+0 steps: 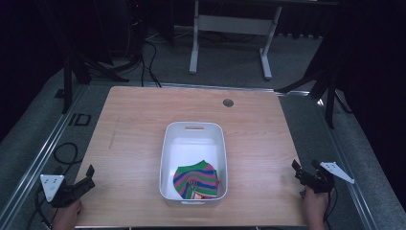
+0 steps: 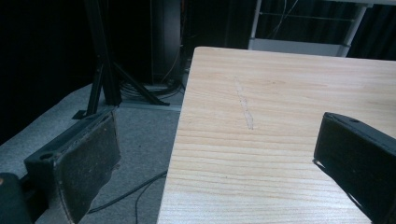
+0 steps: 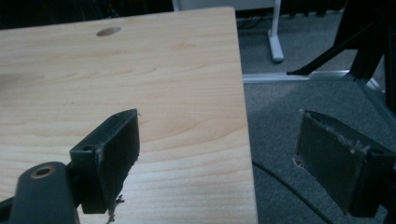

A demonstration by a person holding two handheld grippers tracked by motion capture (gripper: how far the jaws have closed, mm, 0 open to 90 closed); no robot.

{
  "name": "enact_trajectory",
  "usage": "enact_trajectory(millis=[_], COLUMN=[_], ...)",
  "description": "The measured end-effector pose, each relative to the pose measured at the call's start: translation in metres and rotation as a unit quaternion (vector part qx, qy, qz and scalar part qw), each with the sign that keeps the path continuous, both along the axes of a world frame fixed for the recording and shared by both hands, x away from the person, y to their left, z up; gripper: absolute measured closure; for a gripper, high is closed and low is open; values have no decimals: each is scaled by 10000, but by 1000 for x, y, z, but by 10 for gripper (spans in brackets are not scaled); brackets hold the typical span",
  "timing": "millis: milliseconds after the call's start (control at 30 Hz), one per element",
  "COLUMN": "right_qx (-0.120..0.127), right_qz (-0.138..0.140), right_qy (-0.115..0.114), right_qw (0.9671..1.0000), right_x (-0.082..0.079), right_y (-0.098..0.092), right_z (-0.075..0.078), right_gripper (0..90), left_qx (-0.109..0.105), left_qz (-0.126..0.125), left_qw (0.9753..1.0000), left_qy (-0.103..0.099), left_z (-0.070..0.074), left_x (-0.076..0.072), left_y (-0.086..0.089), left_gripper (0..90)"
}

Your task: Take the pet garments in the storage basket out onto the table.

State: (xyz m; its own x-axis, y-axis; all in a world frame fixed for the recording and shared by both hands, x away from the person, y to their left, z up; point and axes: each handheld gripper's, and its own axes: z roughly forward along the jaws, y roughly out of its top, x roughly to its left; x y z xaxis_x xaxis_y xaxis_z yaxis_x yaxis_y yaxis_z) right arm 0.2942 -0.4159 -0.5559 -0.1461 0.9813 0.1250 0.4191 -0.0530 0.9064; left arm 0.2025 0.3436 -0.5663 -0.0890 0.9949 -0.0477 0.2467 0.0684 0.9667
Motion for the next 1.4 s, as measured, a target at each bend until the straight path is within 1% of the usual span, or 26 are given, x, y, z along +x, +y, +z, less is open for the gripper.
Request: enact_trajectory(millis=[100, 133, 200, 233, 300, 333, 400, 500, 600, 633, 700, 733, 767, 867, 900, 933, 1000, 1033, 1167, 1200, 1233, 1267, 1300, 1367, 1400], right_qx=[-42, -71, -60, -60, -79, -108, -62, 102, 108, 112, 113, 138, 96, -3, -38, -64, -174, -232, -360, -375, -328, -305, -325, -425, -451], right_qz=[22, 39, 114, 114, 215, 241, 325, 527, 682, 759, 1001, 1206, 1339, 1770, 1914, 2111, 2375, 2529, 2989, 3103, 3222, 3308, 3397, 3566, 3653], right_qy=[46, 85, 234, 234, 367, 370, 416, 532, 659, 693, 808, 843, 895, 1142, 1229, 1294, 1402, 1449, 1506, 1513, 1507, 1489, 1490, 1471, 1484], right_qw=[10000, 9999, 9996, 9996, 9991, 9990, 9986, 9971, 9954, 9946, 9916, 9890, 9869, 9776, 9738, 9688, 9610, 9563, 9416, 9378, 9340, 9314, 9281, 9216, 9179], right_x=[1, 2, 4, 4, 6, 6, 7, 8, 10, 11, 12, 13, 14, 17, 18, 20, 23, 24, 28, 29, 29, 30, 30, 29, 29], right_y=[1, 1, 2, 2, 3, 4, 3, 0, 0, 0, 1, 3, 4, 10, 13, 16, 23, 26, 40, 44, 47, 50, 53, 59, 63], right_z=[0, 0, 0, 0, 0, 0, 0, -1, -1, -2, -2, -2, -2, -1, -1, 0, 2, 3, 7, 8, 10, 11, 13, 16, 18], right_gripper=[137, 139, 145, 145, 145, 145, 148, 148, 148, 148, 171, 171, 171, 171, 171, 166, 163, 159, 148, 147, 147, 148, 149, 150, 151], left_qx=[6, 0, -4, -4, 1, -2, -1, -9, -14, -12, -13, -12, -16, -22, -20, -24, -24, -23, -17, -16, -19, -23, -21, -12, -13], left_qz=[0, 0, 2, 2, 8, 7, 14, 15, 17, 22, 23, 23, 23, 19, 19, 19, 14, 13, 6, 5, 6, 8, 7, -2, -7], left_qw=[10000, 10000, 10000, 10000, 10000, 10000, 10000, 10000, 10000, 10000, 10000, 10000, 10000, 10000, 10000, 10000, 10000, 10000, 10000, 10000, 10000, 10000, 10000, 10000, 10000], left_qy=[3, -4, 6, 6, 9, 12, 14, 16, 14, 15, 11, 10, 10, 4, 3, 11, 9, 11, 15, 13, 11, 6, 5, 8, 9], left_z=[0, 0, 0, 0, 0, 0, 0, 0, 0, 0, 0, 0, 0, 0, 0, 0, 0, 0, 0, 0, 0, 0, 0, 0, 0], left_x=[0, 0, 0, 0, 0, 0, 0, 0, 0, 0, 0, 0, 0, 0, 0, 0, 0, 0, 0, 0, 0, 0, 0, 0, 0], left_y=[0, 0, 0, 0, 0, 0, 0, 0, 1, 1, 0, 0, 1, 1, 1, 1, 1, 1, 1, 1, 1, 1, 1, 1, 1], left_gripper=[9, 9, 9, 9, 9, 9, 9, 9, 9, 9, 9, 9, 9, 9, 9, 9, 9, 9, 9, 9, 9, 9, 9, 9, 9])
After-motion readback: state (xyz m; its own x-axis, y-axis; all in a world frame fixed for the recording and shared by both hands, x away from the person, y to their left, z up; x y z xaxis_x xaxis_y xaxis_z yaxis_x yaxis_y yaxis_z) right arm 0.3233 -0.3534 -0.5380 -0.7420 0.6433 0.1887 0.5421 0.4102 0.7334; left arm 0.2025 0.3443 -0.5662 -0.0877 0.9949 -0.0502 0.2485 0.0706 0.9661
